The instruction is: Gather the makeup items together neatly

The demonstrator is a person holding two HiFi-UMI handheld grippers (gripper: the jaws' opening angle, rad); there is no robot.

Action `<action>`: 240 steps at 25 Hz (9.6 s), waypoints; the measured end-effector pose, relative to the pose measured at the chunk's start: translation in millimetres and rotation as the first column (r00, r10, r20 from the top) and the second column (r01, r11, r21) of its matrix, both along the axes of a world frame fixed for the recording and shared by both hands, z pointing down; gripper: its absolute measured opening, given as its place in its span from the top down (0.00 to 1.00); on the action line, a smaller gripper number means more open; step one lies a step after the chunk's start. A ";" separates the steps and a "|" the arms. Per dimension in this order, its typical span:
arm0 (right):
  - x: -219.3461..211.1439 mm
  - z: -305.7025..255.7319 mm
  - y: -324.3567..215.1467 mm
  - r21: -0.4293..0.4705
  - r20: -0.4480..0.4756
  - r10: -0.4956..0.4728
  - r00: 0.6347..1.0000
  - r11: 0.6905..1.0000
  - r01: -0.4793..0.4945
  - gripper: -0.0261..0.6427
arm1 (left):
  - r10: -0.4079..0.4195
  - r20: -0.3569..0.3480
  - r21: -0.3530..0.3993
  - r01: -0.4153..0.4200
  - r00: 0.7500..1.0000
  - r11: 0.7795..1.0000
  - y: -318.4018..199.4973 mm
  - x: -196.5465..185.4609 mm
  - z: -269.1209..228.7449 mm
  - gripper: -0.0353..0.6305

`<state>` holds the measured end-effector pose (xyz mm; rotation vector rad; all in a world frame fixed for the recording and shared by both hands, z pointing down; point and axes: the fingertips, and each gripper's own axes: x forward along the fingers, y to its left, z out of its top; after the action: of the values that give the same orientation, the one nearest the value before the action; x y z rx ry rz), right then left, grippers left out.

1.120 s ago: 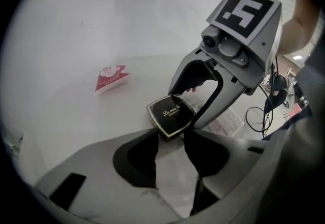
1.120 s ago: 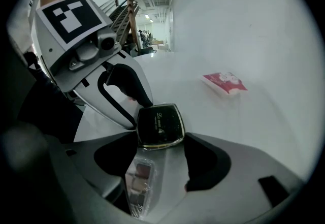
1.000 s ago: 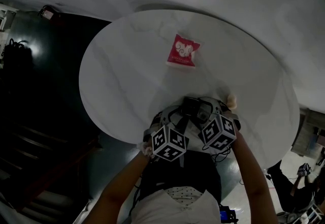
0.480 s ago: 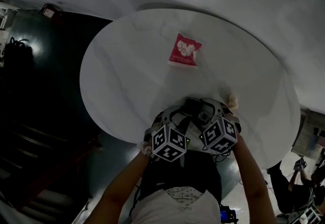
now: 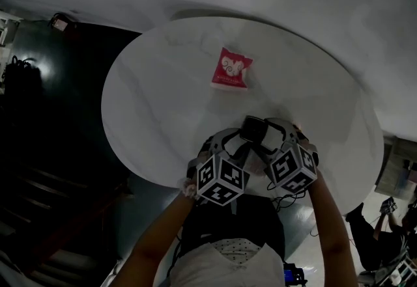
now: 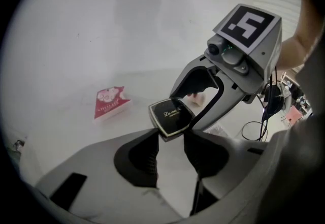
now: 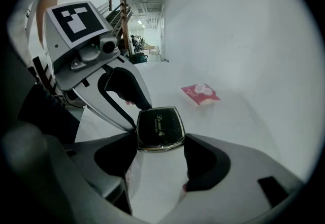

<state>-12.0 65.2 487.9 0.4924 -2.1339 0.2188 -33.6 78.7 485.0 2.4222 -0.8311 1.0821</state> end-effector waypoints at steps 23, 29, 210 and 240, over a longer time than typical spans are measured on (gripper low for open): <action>58.7 -26.4 -103.2 0.034 -0.020 0.043 0.999 0.999 -0.042 0.50 | 0.017 0.010 0.056 -0.017 1.000 0.998 -104.9 58.5 -27.3 0.66; 62.2 -17.2 -117.7 0.020 -0.030 0.015 0.999 1.000 -0.014 0.50 | 0.002 0.028 0.035 -0.002 1.000 0.999 -118.3 63.2 -16.0 0.66; 159.6 38.6 -122.6 -0.081 0.021 0.970 0.241 0.242 -0.967 0.67 | -0.024 0.013 -0.139 0.026 1.000 0.990 -17.2 30.1 -3.1 0.66; 158.6 18.5 -117.3 -0.120 0.114 0.956 0.269 0.282 -0.952 0.49 | -0.036 0.030 -0.147 0.039 0.999 0.988 -17.1 26.2 2.0 0.66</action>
<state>146.6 -52.1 506.4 1.8149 -1.6550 1.0130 -7.5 61.6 487.0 2.2662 -0.7735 1.1231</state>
